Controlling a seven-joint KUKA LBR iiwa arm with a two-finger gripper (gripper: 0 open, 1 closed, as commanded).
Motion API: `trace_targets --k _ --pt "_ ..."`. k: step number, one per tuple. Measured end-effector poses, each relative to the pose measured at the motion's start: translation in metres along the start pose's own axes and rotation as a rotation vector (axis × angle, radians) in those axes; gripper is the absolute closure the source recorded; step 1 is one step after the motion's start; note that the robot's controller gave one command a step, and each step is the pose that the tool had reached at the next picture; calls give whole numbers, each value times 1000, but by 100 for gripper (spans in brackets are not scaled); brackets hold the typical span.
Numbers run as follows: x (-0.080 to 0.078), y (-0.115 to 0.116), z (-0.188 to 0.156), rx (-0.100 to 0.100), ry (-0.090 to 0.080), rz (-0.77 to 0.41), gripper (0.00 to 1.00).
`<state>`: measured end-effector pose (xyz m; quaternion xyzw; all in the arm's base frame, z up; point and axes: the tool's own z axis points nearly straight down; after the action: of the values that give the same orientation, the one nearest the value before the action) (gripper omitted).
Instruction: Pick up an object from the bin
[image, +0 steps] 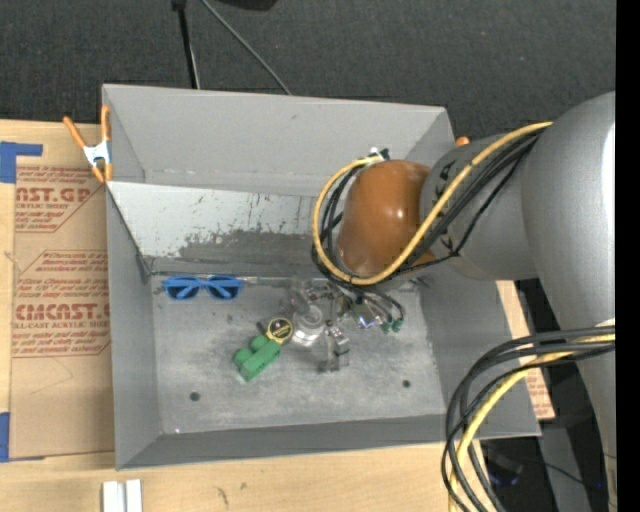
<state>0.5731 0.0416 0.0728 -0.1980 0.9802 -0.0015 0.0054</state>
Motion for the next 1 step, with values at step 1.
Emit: trace_targets --k 1 --pt "0 2 0 -4 0 -1 100"
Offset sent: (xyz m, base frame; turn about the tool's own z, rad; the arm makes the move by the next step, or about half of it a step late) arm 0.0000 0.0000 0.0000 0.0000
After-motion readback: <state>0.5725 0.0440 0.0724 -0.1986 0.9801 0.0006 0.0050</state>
